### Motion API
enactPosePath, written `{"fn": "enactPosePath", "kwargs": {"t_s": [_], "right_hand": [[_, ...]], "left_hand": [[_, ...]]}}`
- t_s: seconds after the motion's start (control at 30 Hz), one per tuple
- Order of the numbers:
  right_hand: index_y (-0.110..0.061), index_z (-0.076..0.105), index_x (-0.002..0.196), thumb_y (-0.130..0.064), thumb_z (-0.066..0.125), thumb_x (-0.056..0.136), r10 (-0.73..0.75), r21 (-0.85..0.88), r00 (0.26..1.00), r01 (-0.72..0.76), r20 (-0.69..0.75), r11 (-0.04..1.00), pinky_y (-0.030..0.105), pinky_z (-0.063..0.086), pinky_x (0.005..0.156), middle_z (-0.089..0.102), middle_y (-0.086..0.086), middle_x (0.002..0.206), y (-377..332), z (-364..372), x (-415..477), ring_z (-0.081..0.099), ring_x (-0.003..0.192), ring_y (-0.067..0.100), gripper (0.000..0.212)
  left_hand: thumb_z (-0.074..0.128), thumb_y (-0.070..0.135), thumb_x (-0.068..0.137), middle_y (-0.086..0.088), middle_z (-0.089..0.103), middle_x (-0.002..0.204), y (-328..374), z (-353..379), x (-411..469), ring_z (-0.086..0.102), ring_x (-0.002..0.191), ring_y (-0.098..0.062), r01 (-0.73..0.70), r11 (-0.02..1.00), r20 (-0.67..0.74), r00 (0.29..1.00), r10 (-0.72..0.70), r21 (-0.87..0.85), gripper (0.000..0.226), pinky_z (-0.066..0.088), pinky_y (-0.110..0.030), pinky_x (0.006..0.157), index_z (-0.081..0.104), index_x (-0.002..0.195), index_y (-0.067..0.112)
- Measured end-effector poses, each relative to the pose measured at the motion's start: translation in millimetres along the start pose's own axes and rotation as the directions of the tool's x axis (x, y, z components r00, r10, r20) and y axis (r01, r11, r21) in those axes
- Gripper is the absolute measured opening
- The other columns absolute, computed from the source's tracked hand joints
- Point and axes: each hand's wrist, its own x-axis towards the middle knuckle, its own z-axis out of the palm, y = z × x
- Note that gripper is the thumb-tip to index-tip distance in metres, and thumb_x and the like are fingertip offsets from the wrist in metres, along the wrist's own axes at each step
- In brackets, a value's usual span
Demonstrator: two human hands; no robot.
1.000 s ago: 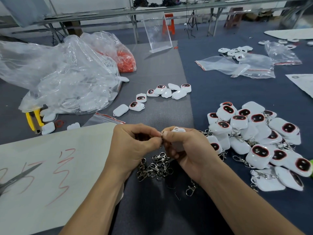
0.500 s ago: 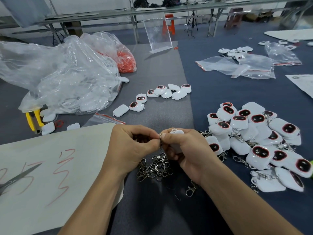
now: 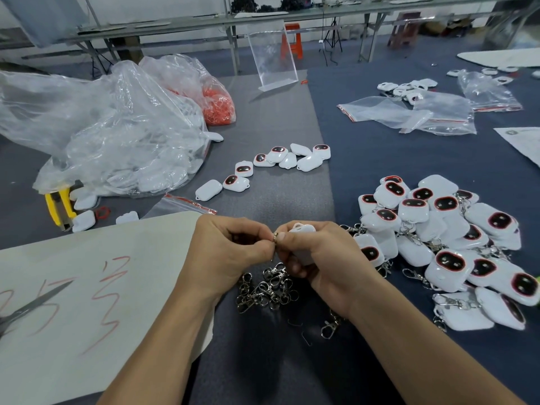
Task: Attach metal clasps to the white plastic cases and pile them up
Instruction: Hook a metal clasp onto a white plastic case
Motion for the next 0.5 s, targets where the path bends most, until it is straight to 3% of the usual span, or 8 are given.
{"fn": "enactPosePath", "kwargs": {"t_s": [0.17, 0.37, 0.43, 0.5], "right_hand": [[-0.015, 0.07, 0.065, -0.001, 0.064, 0.087, -0.001, -0.004, 0.999, 0.001, 0.039, 1.0, 0.021, 0.03, 0.045, 0.058, 0.005, 0.059, 1.9, -3.0, 0.6, 0.043, 0.046, 0.013, 0.027], [-0.017, 0.072, 0.068, -0.009, 0.07, 0.076, -0.052, -0.037, 0.997, 0.054, 0.062, 0.998, 0.02, 0.035, 0.045, 0.06, 0.006, 0.061, 4.8, -1.8, 1.9, 0.047, 0.048, 0.012, 0.011], [-0.017, 0.074, 0.075, -0.01, 0.069, 0.07, -0.081, -0.105, 0.997, 0.079, -0.014, 0.991, 0.02, 0.038, 0.045, 0.062, 0.008, 0.064, 4.6, -1.2, 2.7, 0.049, 0.051, 0.013, 0.01], [-0.019, 0.069, 0.089, -0.01, 0.067, 0.066, -0.106, -0.182, 0.988, 0.084, -0.114, 0.98, 0.025, 0.043, 0.049, 0.067, 0.012, 0.07, 6.1, -4.5, 6.0, 0.054, 0.056, 0.018, 0.025]], "left_hand": [[0.071, 0.009, 0.055, 0.011, 0.059, 0.051, -1.5, 0.9, 0.4, 0.047, 0.05, 0.001, 0.028, 0.999, 0.028, 0.999, -0.027, -0.019, 0.016, 0.037, -0.013, 0.049, 0.076, 0.058, 0.024], [0.064, 0.024, 0.05, 0.011, 0.054, 0.05, -1.9, 4.1, -0.4, 0.043, 0.048, 0.0, 0.013, 1.0, -0.023, 1.0, -0.014, -0.025, 0.012, 0.033, -0.013, 0.048, 0.074, 0.057, 0.023], [0.065, 0.028, 0.051, 0.008, 0.057, 0.05, -2.1, 3.9, -1.4, 0.045, 0.049, -0.001, 0.004, 0.997, -0.08, 0.997, 0.002, 0.077, 0.013, 0.035, -0.016, 0.049, 0.074, 0.059, 0.025], [0.065, 0.034, 0.054, 0.011, 0.063, 0.053, -4.3, 0.0, -2.3, 0.051, 0.048, 0.001, -0.02, 0.954, -0.16, 0.985, 0.071, 0.3, 0.012, 0.039, -0.015, 0.05, 0.073, 0.061, 0.03]]}}
